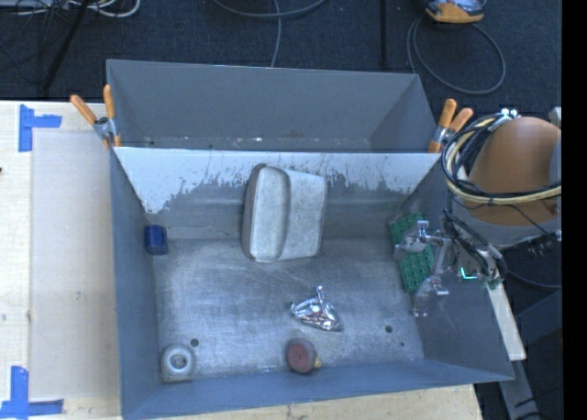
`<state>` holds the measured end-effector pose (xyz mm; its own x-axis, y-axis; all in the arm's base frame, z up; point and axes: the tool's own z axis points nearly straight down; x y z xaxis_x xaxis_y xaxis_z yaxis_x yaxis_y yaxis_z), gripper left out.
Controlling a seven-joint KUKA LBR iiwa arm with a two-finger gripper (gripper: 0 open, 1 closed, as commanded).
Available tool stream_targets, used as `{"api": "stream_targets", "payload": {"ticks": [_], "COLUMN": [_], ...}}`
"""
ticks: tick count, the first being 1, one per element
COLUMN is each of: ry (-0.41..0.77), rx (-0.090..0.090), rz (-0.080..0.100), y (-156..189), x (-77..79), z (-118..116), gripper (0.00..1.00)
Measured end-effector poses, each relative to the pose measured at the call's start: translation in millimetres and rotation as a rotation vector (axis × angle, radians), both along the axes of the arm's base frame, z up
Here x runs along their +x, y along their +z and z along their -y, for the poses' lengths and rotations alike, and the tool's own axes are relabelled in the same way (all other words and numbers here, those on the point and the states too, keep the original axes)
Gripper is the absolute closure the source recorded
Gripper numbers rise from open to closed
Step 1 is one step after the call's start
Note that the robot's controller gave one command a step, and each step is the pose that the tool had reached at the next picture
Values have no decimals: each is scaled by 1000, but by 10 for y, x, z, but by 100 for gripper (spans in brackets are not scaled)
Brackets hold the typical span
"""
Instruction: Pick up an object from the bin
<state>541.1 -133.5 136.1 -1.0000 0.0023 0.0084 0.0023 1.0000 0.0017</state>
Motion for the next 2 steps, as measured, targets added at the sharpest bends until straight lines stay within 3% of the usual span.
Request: {"api": "stream_targets", "payload": {"ticks": [1,2], "ry": [469,572], "rx": [0,6], "rz": [8,8], "y": [-639,-353], "x": [134,-197], "z": [-1128,-1841], "gripper": [0,0]}}
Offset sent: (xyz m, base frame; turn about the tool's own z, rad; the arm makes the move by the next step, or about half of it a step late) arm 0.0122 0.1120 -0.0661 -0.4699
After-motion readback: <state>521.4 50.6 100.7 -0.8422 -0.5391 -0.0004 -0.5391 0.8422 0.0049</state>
